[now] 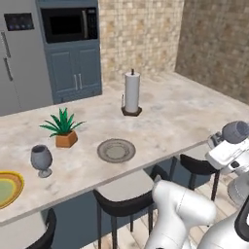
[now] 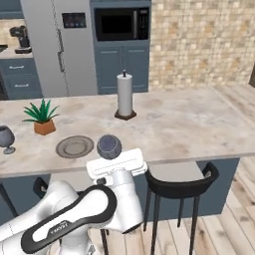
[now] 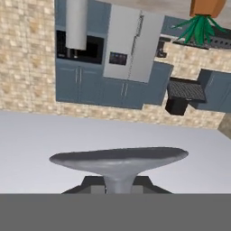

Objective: Retrieve the wine glasses from the counter and place one next to each plate.

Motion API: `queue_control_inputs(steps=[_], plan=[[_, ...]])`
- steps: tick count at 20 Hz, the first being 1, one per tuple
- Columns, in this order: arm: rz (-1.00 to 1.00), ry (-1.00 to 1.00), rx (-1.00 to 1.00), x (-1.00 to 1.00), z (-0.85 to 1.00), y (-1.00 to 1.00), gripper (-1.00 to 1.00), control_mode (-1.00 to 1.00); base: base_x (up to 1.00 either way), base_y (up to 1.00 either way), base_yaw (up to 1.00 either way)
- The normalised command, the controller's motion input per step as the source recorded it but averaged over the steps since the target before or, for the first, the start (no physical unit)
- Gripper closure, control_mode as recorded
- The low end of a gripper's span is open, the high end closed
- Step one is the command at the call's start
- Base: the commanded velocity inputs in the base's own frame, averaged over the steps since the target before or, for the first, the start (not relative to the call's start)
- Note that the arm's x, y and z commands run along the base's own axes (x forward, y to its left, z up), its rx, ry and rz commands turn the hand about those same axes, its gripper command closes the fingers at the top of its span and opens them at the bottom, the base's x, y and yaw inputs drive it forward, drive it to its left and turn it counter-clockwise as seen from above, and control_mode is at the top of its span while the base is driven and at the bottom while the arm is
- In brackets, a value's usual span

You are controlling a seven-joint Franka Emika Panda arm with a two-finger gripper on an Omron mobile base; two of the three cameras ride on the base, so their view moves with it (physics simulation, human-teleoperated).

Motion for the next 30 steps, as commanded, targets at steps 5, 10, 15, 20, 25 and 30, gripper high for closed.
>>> queue_control_inputs(steps=[5, 10, 15, 20, 25, 30], plan=[[0.0, 0.0, 0.0, 0.0, 0.0, 0.0, 1.0, 1.0, 0.5, -0.16, 0.39], [0.0, 0.0, 0.0, 0.0, 0.0, 0.0, 1.0, 1.0, 0.02, -0.4, 0.39], [0.0, 0.0, 0.0, 0.0, 0.0, 0.0, 1.0, 1.0, 0.06, -0.49, 0.33], [0.0, 0.0, 0.0, 0.0, 0.0, 0.0, 1.0, 1.0, 0.27, -0.6, 0.17], [0.0, 0.0, 0.0, 0.0, 0.0, 0.0, 1.0, 1.0, 0.08, -0.34, 0.19], [0.0, 0.0, 0.0, 0.0, 0.0, 0.0, 1.0, 1.0, 0.06, 0.0, 0.11]])
